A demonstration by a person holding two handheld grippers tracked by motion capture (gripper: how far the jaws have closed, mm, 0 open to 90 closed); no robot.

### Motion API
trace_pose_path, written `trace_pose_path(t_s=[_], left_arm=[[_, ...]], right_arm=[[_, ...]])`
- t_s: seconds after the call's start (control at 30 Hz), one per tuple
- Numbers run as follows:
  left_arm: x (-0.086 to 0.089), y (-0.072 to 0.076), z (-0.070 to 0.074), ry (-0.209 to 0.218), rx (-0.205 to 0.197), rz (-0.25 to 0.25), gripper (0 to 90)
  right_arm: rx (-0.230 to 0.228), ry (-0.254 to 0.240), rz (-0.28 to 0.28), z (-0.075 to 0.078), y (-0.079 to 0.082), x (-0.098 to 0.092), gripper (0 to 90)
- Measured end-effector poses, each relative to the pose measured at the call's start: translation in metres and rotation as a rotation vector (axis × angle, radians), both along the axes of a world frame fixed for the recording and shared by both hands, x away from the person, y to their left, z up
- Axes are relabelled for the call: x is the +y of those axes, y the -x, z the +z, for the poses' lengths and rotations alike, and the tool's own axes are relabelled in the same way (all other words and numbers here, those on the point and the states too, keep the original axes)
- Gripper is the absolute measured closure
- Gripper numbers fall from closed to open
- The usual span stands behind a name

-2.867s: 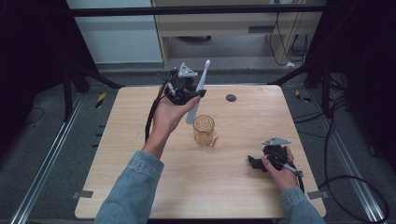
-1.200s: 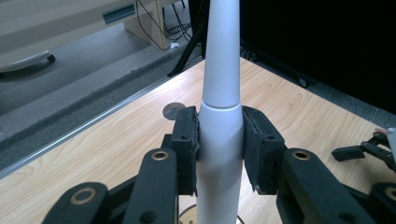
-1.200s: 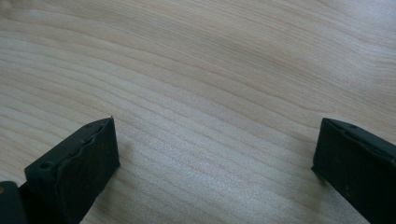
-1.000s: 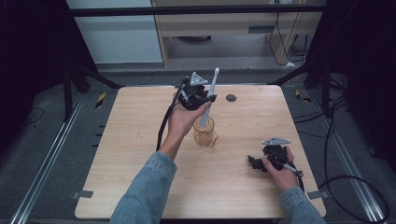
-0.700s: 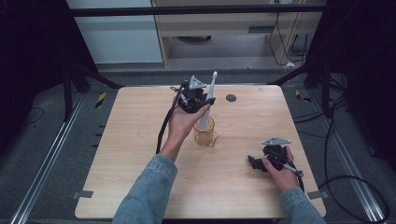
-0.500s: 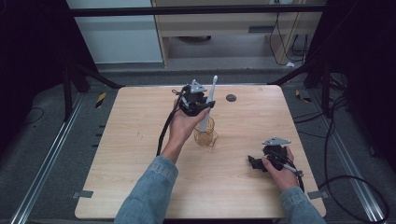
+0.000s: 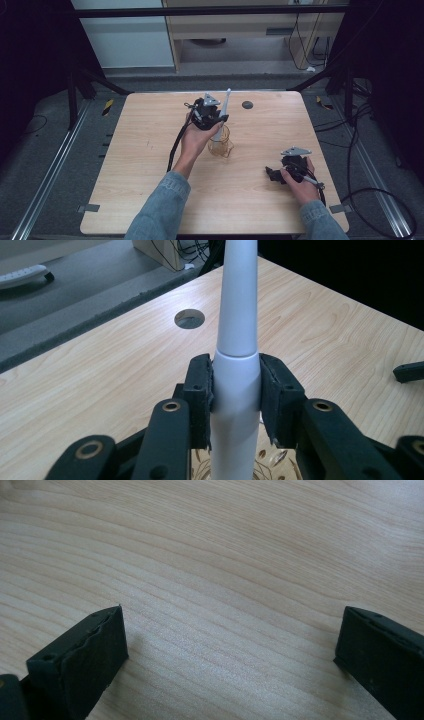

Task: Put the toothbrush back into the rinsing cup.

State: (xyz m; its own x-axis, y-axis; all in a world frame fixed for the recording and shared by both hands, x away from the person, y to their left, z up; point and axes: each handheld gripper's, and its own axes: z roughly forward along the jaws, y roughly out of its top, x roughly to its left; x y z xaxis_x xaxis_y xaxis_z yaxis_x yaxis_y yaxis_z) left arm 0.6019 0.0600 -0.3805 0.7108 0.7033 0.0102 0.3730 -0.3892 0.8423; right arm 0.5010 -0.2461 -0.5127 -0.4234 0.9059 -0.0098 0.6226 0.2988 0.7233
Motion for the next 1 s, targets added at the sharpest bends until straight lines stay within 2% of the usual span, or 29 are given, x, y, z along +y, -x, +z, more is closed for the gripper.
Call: trace_pose_path(t_s=[0.17,1.0], left_arm=[[0.000,0.001,-0.003,-0.004,0.003,-0.011,67.5],[-0.001,0.002,-0.014,-0.026,0.033,-0.021,67.5]], right_arm=[[0.011,-0.014,-0.007,0.001,0.001,0.001,0.3],[0.006,-0.009,-0.006,0.000,0.000,0.001,0.4]])
